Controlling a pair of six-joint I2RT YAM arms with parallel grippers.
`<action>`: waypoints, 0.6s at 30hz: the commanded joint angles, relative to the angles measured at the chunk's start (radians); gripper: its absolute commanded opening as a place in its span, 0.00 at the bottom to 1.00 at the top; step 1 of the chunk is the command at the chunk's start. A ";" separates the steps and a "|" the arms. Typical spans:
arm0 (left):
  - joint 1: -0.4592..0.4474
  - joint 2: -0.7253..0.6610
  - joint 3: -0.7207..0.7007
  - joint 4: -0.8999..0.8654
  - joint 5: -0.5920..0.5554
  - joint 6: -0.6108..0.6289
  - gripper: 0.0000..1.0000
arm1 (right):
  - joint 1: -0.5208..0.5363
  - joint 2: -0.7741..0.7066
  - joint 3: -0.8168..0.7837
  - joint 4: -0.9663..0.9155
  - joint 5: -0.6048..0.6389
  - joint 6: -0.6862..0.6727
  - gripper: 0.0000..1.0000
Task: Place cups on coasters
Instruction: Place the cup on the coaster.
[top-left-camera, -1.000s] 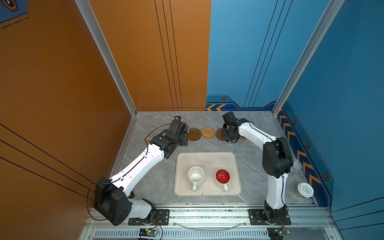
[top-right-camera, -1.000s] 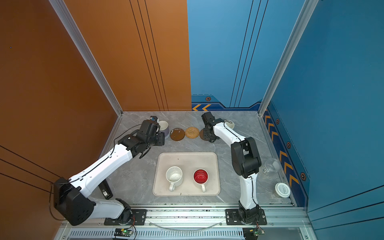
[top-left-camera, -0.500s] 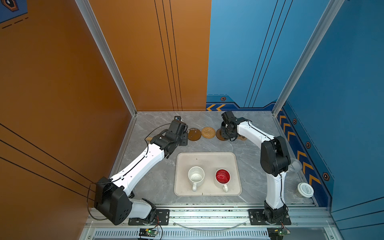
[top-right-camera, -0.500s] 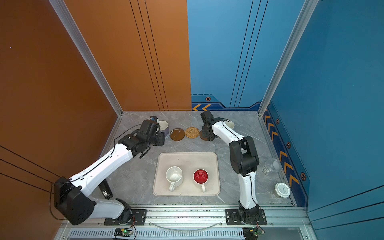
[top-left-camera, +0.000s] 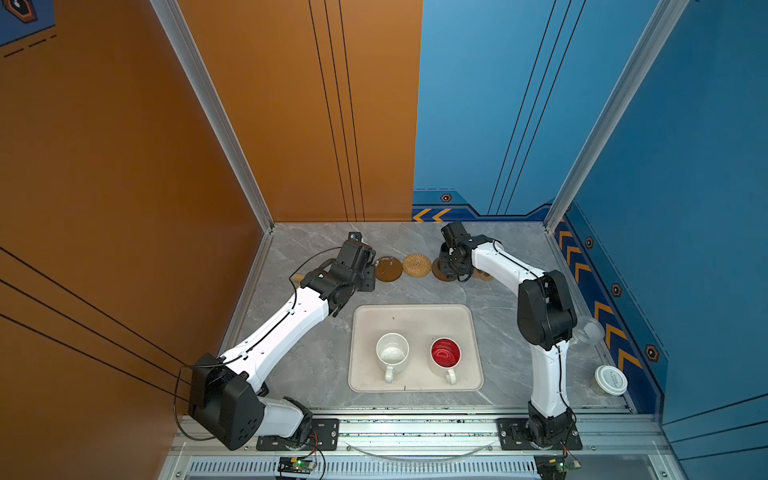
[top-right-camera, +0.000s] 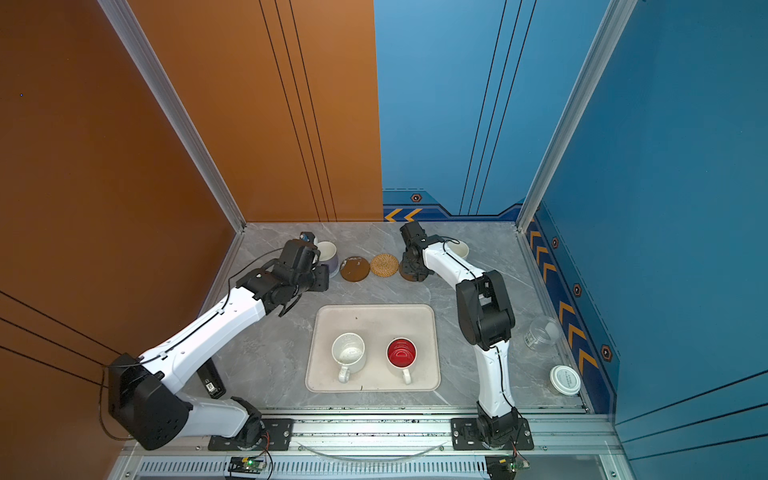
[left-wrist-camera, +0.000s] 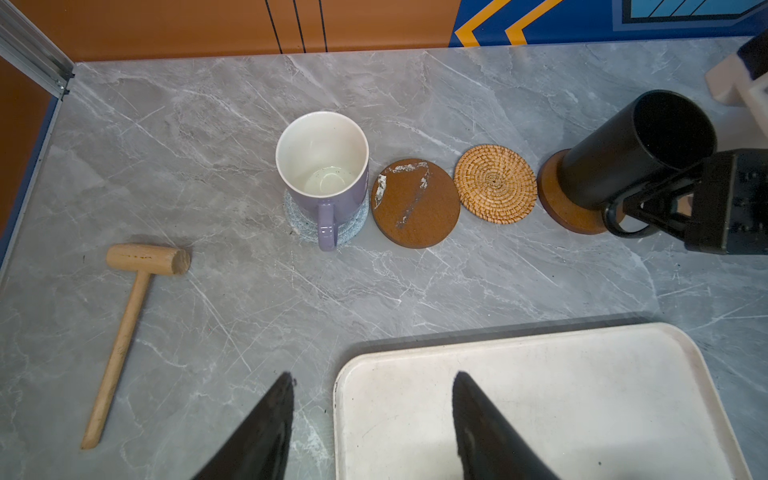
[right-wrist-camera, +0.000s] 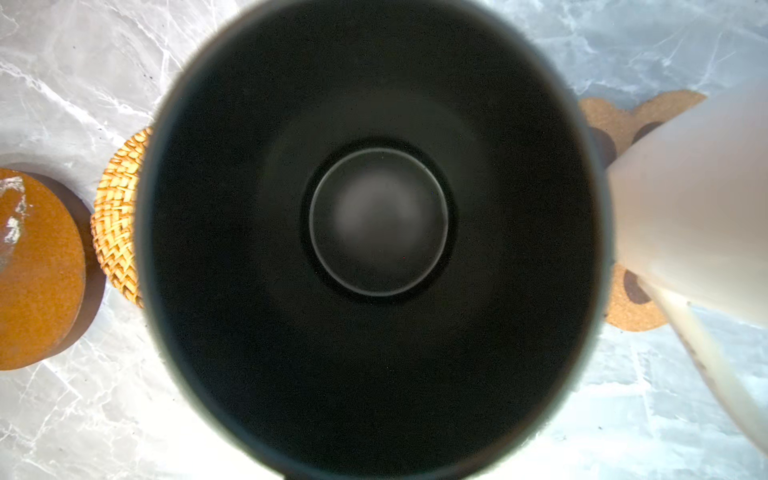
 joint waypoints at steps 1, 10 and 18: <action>0.010 0.000 0.013 -0.001 -0.016 0.002 0.62 | 0.006 -0.006 0.015 0.030 0.021 -0.002 0.00; 0.011 -0.003 0.008 -0.002 -0.011 -0.002 0.62 | 0.011 -0.019 -0.011 0.030 0.029 -0.004 0.11; 0.011 -0.009 0.005 -0.001 -0.014 -0.003 0.62 | 0.012 -0.019 -0.011 0.030 0.031 -0.004 0.38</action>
